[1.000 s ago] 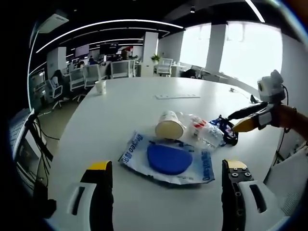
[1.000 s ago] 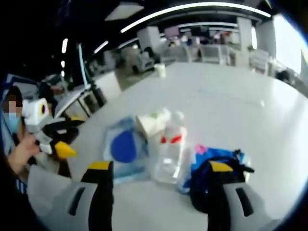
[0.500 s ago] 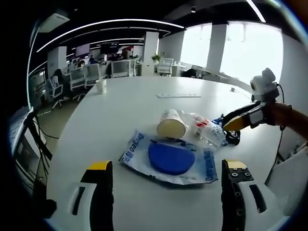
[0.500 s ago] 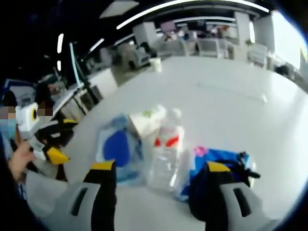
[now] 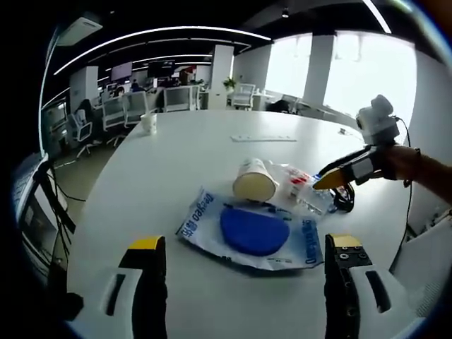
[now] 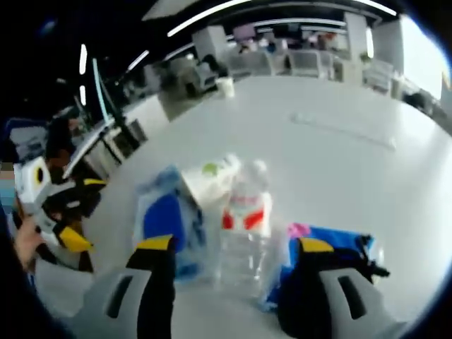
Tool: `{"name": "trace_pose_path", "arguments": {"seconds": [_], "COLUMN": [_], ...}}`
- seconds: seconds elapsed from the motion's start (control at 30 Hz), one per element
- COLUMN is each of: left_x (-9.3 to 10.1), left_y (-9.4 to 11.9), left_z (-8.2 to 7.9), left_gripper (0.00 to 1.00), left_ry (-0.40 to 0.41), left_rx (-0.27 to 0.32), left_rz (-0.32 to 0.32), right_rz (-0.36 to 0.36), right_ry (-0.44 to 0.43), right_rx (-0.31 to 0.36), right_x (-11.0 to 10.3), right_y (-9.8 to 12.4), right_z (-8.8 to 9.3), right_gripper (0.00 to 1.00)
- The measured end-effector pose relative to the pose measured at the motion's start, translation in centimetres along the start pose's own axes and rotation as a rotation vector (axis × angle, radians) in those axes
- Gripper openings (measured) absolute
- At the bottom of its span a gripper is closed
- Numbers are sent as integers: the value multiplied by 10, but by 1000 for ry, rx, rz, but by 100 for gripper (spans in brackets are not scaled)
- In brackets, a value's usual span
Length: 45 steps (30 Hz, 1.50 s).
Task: Arrange the tabletop items into an orderly group along one side of the table until the central work area is clear of visible clutter.
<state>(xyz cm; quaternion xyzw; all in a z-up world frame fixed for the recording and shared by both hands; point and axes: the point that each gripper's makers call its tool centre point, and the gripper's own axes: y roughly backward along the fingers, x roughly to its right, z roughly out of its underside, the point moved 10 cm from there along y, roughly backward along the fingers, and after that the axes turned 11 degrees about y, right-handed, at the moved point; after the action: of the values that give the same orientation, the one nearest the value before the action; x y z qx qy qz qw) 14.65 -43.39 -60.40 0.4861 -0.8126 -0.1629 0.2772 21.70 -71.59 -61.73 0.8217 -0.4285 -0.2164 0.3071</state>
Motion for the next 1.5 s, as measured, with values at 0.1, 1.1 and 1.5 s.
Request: {"name": "trace_pose_path", "arguments": {"seconds": [0.1, 1.1, 1.5], "left_x": [-1, -3, -3], "left_y": [-2, -8, -11], "left_z": [0, 7, 9], "left_gripper": [92, 90, 89], "left_ry": [4, 30, 32], "left_rx": [-1, -14, -33], "left_rz": [3, 34, 45], "right_rz": [2, 83, 105], "right_ry": [4, 28, -13], "right_rx": [-17, -195, -264], "right_x": [2, 6, 6], "right_y": [-6, -59, -74], "right_z": [-3, -29, -31], "right_gripper": [65, 50, 46]}}
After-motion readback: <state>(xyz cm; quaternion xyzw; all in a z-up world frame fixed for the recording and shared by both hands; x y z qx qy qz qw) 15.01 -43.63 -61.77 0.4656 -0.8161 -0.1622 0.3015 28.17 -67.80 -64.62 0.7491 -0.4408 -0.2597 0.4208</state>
